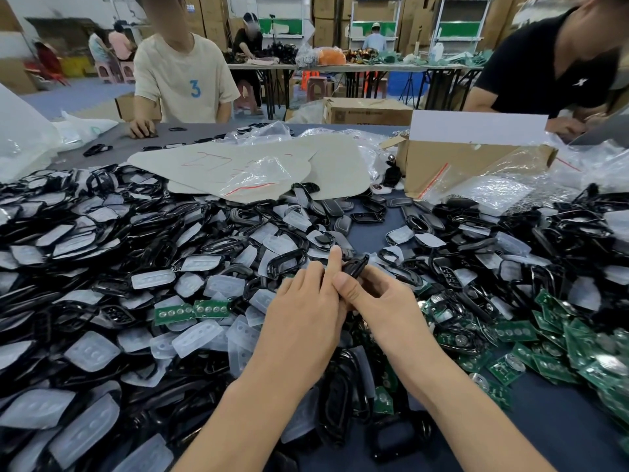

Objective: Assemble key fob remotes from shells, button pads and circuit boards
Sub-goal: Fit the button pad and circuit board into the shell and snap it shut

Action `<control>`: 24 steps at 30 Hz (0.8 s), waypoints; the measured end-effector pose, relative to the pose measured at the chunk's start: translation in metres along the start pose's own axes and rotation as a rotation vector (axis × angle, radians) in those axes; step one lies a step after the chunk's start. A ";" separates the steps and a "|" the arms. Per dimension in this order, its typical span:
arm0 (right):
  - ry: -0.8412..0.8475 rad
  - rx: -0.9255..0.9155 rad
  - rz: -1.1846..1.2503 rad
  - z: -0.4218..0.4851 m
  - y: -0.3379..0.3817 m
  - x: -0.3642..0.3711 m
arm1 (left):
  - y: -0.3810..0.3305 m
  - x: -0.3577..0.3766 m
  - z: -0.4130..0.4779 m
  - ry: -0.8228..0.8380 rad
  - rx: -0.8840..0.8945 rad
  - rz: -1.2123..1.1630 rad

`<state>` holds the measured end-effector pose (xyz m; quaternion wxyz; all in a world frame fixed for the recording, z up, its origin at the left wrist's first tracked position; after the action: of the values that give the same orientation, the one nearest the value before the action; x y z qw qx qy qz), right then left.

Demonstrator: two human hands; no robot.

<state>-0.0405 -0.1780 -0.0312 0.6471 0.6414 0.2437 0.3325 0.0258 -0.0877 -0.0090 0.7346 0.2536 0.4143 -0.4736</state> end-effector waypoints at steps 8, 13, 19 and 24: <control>-0.097 0.185 0.642 0.011 -0.010 -0.012 | 0.012 -0.015 0.000 -0.180 -0.130 -0.291; -0.066 0.279 0.775 0.004 -0.015 -0.003 | 0.006 -0.015 -0.003 -0.333 0.002 -0.214; -0.004 0.386 0.909 -0.003 -0.017 0.015 | 0.005 -0.012 -0.003 -0.416 0.052 -0.251; 0.034 0.433 0.920 -0.008 -0.018 0.023 | 0.007 -0.013 -0.004 -0.448 0.059 -0.265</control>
<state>-0.0295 -0.1545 -0.0472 0.2817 0.7963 0.0098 0.5351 0.0281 -0.0756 -0.0002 0.7319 0.1073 0.2569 -0.6220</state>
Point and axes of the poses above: each hand's wrist, its own z-axis towards the middle knuckle, its own x-axis out of the palm, y = z × x, the point moved 6 cm from there along z, towards the middle knuckle, and after that the axes turned 6 degrees about z, right-handed, at the moved point
